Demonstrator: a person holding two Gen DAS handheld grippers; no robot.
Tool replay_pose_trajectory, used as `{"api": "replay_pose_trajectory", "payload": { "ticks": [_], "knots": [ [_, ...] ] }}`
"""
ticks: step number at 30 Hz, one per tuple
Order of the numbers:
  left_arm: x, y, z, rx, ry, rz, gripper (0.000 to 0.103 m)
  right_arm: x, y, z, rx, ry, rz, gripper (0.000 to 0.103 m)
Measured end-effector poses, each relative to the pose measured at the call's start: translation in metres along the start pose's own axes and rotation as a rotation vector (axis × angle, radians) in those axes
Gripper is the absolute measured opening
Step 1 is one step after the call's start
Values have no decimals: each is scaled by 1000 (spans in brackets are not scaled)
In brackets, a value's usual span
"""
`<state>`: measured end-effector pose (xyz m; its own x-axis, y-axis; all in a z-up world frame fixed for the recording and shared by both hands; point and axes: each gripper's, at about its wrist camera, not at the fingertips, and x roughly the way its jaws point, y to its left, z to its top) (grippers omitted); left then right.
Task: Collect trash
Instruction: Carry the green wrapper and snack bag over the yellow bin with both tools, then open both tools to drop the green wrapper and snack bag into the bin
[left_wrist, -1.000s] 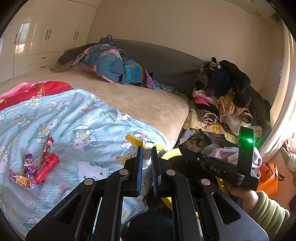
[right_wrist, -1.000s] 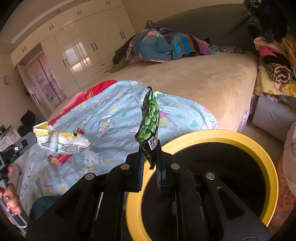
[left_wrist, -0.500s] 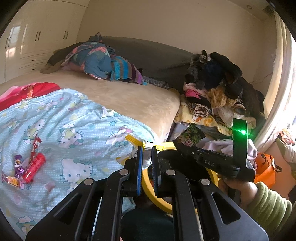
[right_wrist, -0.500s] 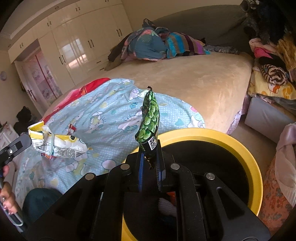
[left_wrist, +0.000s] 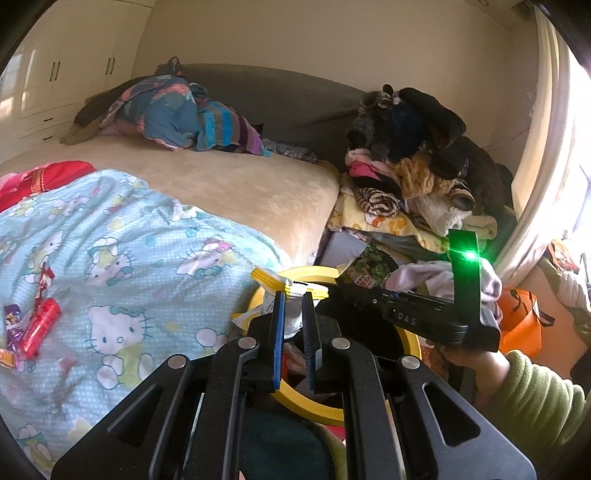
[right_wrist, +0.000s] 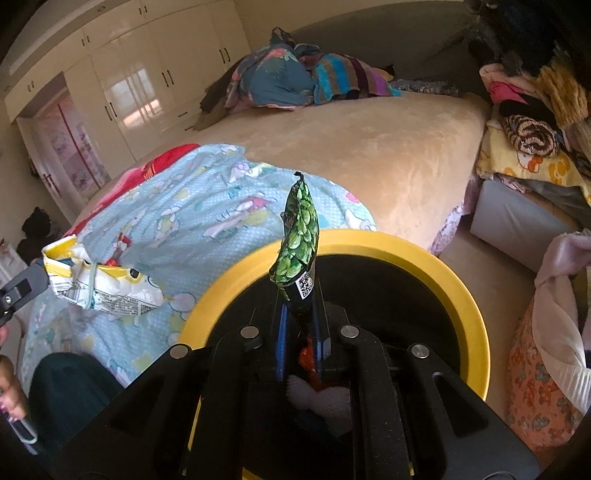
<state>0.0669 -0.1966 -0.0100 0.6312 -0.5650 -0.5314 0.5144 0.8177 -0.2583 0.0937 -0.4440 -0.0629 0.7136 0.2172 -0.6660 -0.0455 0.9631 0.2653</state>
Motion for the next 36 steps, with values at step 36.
{"api": "replay_pose_trajectory", "payload": {
  "ticks": [36],
  "knots": [
    [93, -36, -40, 89, 219, -84, 14, 24, -46, -22, 127, 105, -19, 17]
  ]
}}
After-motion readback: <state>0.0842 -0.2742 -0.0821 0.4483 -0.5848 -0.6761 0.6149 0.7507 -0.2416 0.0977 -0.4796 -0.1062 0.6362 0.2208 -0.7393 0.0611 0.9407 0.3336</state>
